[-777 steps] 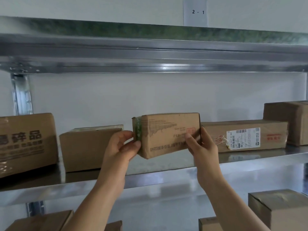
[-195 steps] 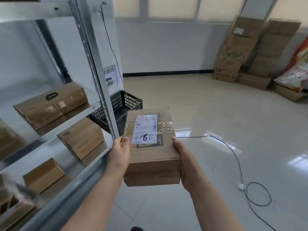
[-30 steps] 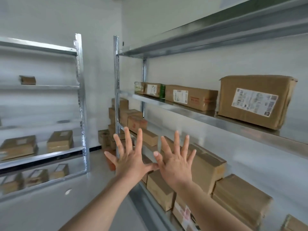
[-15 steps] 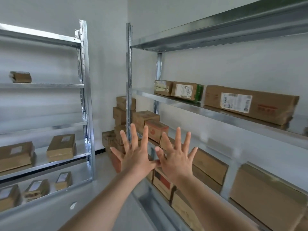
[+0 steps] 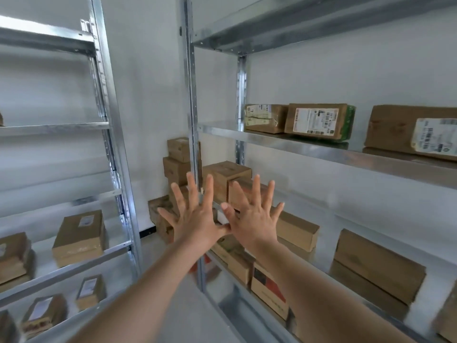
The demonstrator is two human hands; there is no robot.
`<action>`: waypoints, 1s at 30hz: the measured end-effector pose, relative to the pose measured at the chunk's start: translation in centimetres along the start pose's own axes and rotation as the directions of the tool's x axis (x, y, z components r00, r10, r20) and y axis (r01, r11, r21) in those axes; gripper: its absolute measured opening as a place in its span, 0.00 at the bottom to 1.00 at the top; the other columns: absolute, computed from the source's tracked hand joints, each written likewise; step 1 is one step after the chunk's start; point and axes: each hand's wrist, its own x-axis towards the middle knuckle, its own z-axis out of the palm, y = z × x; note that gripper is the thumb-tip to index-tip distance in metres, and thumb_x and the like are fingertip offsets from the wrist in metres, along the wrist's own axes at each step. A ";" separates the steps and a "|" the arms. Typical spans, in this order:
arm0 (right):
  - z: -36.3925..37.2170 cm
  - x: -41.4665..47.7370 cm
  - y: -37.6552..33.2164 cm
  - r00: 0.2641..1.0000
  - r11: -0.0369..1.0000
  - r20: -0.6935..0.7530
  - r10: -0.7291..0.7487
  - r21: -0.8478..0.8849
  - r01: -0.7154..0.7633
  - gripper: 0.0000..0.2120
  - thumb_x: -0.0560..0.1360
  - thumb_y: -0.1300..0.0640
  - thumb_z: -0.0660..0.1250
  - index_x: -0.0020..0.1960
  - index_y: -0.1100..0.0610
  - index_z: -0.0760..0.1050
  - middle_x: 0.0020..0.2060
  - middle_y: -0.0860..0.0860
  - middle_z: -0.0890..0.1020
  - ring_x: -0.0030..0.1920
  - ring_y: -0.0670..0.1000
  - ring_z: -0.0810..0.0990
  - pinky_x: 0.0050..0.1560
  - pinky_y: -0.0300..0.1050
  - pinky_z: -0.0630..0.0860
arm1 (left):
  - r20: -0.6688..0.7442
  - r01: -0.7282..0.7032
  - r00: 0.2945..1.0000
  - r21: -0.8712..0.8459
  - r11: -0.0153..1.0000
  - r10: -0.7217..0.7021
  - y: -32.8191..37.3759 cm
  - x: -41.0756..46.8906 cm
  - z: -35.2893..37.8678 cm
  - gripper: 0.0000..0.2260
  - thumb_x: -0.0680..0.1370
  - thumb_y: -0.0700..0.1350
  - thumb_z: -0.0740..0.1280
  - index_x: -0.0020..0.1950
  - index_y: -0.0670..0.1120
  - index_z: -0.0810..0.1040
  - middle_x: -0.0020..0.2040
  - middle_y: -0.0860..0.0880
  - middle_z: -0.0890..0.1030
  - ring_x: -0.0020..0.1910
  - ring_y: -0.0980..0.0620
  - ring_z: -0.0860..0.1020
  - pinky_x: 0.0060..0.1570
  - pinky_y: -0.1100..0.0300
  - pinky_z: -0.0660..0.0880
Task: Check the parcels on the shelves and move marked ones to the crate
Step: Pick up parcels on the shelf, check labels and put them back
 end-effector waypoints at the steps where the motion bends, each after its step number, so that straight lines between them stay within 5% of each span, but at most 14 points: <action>1: 1.0 1.9 -0.5 1.000 1.000 0.005 0.001 0.003 -0.001 0.34 0.79 0.29 0.40 0.82 0.38 0.38 0.78 0.49 0.25 0.73 0.60 0.18 0.74 0.75 0.35 | 0.006 0.000 1.000 0.009 1.000 0.000 -0.9 1.9 0.2 0.56 0.70 0.67 0.70 0.74 0.63 0.23 0.72 0.53 0.17 0.73 0.40 0.22 0.70 0.24 0.39; 12: 9.0 18.4 -5.0 0.997 0.998 0.043 0.059 -0.016 -0.059 0.36 0.78 0.27 0.46 0.81 0.37 0.39 0.77 0.48 0.25 0.73 0.60 0.19 0.74 0.76 0.35 | 0.053 -0.019 0.998 -0.007 1.000 0.020 -9.5 18.9 2.6 0.58 0.68 0.68 0.71 0.74 0.63 0.24 0.73 0.51 0.18 0.74 0.40 0.24 0.70 0.25 0.40; 22: 16.9 31.3 -7.7 0.962 0.961 0.030 0.272 0.049 -0.273 0.31 0.81 0.32 0.47 0.81 0.37 0.43 0.80 0.50 0.29 0.76 0.61 0.24 0.76 0.74 0.37 | 0.160 -0.207 0.962 -0.111 0.972 0.223 -17.4 35.6 6.8 0.59 0.68 0.71 0.69 0.76 0.59 0.25 0.74 0.49 0.20 0.76 0.41 0.27 0.75 0.37 0.40; 30: 20.8 37.7 -7.2 0.899 0.870 0.017 0.438 0.243 -0.429 0.31 0.83 0.38 0.51 0.83 0.42 0.44 0.82 0.53 0.36 0.80 0.60 0.30 0.79 0.63 0.40 | 0.247 -0.276 0.901 -0.308 0.910 0.357 -18.4 45.5 10.2 0.57 0.69 0.67 0.71 0.80 0.55 0.31 0.80 0.46 0.29 0.80 0.43 0.36 0.78 0.41 0.52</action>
